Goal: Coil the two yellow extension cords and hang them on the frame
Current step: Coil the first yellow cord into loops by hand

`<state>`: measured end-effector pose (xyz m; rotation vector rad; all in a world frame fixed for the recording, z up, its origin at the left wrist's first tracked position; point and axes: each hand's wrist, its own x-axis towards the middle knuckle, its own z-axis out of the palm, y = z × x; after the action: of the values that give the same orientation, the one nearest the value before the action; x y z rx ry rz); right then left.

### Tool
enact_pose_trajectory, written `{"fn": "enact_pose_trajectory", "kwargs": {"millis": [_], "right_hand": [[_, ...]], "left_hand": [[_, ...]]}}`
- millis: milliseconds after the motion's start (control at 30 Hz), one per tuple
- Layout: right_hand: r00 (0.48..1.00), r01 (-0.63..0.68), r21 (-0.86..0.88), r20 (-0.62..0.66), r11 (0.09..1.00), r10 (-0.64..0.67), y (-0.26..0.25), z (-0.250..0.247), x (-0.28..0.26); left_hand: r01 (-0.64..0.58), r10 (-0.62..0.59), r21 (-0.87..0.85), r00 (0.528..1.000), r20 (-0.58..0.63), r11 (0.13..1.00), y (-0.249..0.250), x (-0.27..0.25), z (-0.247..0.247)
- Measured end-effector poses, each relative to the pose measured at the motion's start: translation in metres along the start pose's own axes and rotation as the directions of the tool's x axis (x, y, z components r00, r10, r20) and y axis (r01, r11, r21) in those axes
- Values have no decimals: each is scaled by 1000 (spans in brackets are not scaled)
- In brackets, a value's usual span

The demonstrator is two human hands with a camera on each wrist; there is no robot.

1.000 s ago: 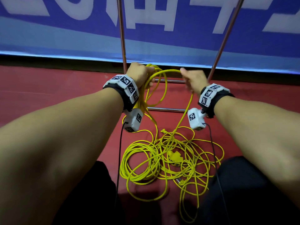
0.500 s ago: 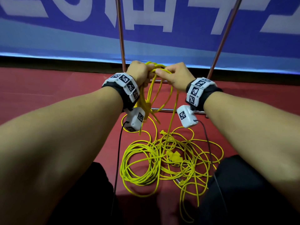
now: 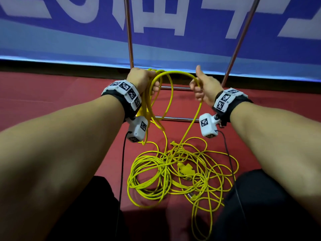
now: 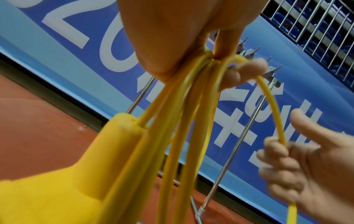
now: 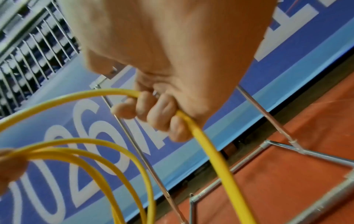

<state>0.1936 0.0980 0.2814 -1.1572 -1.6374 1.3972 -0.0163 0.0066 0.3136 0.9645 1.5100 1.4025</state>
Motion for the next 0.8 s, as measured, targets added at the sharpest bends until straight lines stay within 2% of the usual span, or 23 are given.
{"fn": "enact_pose_trajectory", "kwargs": {"millis": [67, 133, 167, 333, 467, 533, 633, 733, 800], "right_hand": [[988, 125, -182, -65, 975, -138, -9, 4, 2], [948, 277, -376, -42, 884, -315, -16, 15, 3], [929, 327, -402, -29, 855, -369, -19, 23, 4], [908, 388, -414, 20, 824, -418, -30, 60, 1], [907, 412, -360, 78, 837, -414, -28, 67, -6], [921, 388, -337, 95, 858, -378, -26, 64, -8], [939, 315, -256, 225, 914, -261, -14, 55, -7], [932, 142, -259, 361, 955, -41, 4, 49, -7], [887, 6, -302, 442, 953, 135, 15, 44, -7]], "left_hand": [[13, -14, 12, 999, 37, 1000, -1, -3, 0], [33, -36, 41, 996, 80, 999, -1, -6, 1], [33, -38, 54, 995, 91, 998, -1, -7, 2], [16, -20, 55, 997, 77, 998, 4, -14, 5], [-19, 7, 140, 996, 84, 990, 6, -15, 8], [-32, 17, 183, 997, 78, 983, 6, -15, 9], [-67, 60, 275, 998, 34, 959, 5, -11, 8], [-82, 81, 291, 997, 15, 953, 3, -6, 5], [-85, 89, 305, 996, 1, 949, 4, -4, 2]]}}
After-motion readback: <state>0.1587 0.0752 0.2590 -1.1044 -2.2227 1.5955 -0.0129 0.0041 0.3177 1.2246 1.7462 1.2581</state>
